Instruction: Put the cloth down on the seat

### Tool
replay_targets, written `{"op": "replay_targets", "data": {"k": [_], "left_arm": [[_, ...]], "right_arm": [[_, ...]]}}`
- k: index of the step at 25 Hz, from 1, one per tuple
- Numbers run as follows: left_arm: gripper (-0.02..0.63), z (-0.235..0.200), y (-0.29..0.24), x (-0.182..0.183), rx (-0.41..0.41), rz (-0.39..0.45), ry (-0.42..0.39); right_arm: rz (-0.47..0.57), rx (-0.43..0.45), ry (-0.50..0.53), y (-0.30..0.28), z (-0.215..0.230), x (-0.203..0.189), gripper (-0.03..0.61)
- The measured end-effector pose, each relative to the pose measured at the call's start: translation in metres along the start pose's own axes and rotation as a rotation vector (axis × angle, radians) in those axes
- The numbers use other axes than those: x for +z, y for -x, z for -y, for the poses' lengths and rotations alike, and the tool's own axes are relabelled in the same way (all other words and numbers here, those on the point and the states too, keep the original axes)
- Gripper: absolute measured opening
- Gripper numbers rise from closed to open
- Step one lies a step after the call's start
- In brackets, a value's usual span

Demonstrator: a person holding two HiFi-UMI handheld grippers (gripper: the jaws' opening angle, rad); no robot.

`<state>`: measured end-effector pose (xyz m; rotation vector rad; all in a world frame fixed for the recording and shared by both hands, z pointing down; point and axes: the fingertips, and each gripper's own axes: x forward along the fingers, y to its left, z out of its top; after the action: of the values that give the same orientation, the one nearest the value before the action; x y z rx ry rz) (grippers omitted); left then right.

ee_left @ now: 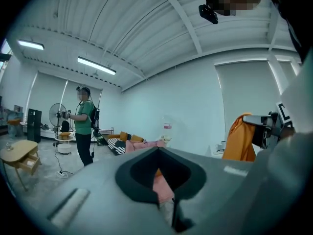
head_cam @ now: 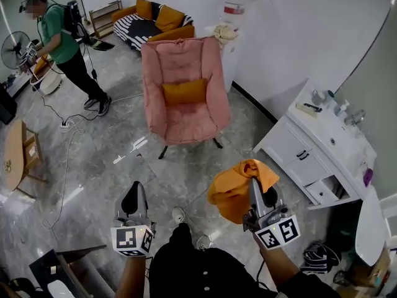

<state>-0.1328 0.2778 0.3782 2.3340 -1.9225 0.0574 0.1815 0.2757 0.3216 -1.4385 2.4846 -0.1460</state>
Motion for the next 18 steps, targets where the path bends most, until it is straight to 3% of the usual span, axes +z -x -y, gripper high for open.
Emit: {"op": "replay_targets", "data": {"k": [9,18], "left_arm": [[0.002,-0.038,-0.089,0.023,-0.027,0.025,-0.004],[0.002,-0.071,-0.145,0.035,-0.062,0.031,-0.003]], "right_arm": [[0.022,0.000,0.015,-0.093,0.018,-0.001,0.084],[0.043,-0.024,0.035,-0.159,0.027,-0.002,0.084]]}}
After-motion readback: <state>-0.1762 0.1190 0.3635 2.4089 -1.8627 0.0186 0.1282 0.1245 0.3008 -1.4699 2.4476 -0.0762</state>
